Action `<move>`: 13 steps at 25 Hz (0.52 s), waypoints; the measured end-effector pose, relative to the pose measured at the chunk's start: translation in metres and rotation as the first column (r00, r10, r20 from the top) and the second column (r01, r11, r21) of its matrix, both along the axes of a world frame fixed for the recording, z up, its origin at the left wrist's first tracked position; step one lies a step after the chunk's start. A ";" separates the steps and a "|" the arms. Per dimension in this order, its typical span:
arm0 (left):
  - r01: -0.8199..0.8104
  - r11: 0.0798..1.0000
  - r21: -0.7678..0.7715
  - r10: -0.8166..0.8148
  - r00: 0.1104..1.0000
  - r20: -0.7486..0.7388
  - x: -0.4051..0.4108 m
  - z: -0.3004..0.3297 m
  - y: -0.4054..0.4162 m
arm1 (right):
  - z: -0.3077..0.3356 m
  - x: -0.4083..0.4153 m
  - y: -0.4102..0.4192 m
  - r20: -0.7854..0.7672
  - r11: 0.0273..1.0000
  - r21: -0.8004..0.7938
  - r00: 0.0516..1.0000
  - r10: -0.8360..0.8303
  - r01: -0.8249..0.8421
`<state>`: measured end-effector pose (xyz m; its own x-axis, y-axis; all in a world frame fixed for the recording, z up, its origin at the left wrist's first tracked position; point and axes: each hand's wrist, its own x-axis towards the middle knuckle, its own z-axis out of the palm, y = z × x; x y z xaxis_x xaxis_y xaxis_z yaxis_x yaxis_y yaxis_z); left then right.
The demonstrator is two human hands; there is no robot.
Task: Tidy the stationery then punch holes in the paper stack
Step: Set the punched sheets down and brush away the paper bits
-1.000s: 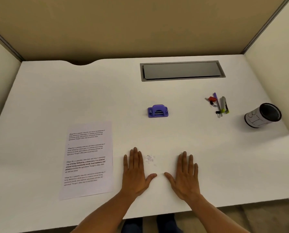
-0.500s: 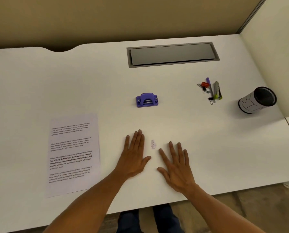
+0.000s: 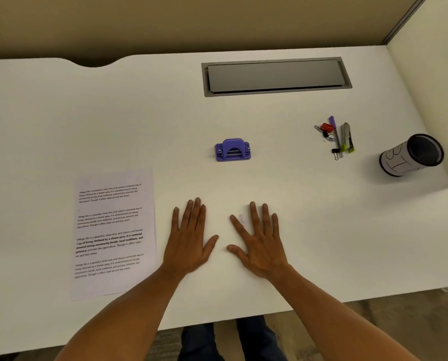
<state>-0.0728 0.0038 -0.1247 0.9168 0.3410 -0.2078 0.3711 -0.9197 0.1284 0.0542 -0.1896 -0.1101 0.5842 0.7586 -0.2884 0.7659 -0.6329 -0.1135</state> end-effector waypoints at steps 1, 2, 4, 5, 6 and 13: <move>-0.001 1.000 -0.004 0.001 1.000 0.001 0.000 0.000 0.000 | 0.000 0.002 0.000 -0.009 1.000 0.005 1.000 0.012 -0.012; -0.003 1.000 -0.008 0.003 1.000 0.000 0.000 0.001 0.000 | -0.001 0.002 -0.002 -0.020 0.999 0.017 0.999 0.041 -0.041; -0.008 1.000 -0.014 0.008 1.000 -0.003 0.001 0.002 -0.001 | -0.003 0.001 -0.016 -0.026 0.992 0.041 0.992 0.122 -0.121; -0.008 1.000 -0.014 0.008 1.000 -0.001 0.001 0.002 -0.001 | -0.004 0.000 -0.025 -0.022 0.988 0.044 0.989 0.148 -0.147; -0.009 1.000 -0.014 0.009 1.000 0.003 0.001 0.001 0.000 | -0.004 -0.002 -0.032 -0.019 0.986 0.040 0.987 0.162 -0.161; -0.012 1.000 -0.022 0.013 1.000 0.015 0.000 0.000 0.001 | 0.008 0.008 -0.012 -0.067 0.984 0.029 0.982 0.177 -0.176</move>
